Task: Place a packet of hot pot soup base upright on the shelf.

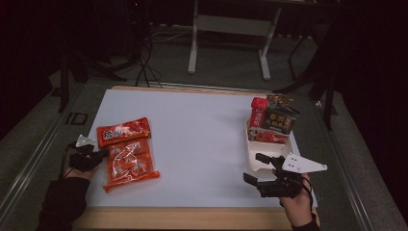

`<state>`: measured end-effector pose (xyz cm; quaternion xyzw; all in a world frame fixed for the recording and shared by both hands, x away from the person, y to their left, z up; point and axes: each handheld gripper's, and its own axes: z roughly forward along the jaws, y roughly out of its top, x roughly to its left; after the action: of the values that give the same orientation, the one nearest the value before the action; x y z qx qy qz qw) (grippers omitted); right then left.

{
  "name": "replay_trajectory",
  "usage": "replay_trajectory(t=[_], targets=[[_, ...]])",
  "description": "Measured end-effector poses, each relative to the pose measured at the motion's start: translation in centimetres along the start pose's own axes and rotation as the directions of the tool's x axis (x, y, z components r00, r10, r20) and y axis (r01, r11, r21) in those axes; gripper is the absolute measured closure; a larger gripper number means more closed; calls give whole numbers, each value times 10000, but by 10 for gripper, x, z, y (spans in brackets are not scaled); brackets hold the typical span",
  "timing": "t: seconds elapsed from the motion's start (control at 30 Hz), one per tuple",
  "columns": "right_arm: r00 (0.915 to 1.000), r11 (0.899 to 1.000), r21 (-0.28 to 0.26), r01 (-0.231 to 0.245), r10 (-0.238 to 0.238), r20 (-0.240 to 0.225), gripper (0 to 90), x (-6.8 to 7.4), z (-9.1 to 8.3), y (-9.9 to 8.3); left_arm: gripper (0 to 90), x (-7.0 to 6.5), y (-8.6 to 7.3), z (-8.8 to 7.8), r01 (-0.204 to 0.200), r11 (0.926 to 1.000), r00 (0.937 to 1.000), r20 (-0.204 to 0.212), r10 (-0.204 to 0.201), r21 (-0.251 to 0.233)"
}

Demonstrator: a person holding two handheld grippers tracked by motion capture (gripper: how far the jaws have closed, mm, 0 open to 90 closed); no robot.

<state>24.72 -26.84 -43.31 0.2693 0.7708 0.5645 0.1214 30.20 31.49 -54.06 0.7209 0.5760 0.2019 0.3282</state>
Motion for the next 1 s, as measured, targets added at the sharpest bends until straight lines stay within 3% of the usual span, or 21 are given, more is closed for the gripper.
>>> replay_trajectory(t=[0.33,0.7,1.0], targets=[[10000,10000,32,26,-26,-80,159,1,1,0,900,-8,6,6,-184,9998,9998,121,184,12],[9999,10000,64,42,-41,-146,159,1,1,-1,900,-40,21,21,-897,9960,9931,750,897,-25],[9998,10000,50,47,-46,-173,159,2,1,-1,900,-59,30,32,-1206,9927,9862,1143,1201,-24]])
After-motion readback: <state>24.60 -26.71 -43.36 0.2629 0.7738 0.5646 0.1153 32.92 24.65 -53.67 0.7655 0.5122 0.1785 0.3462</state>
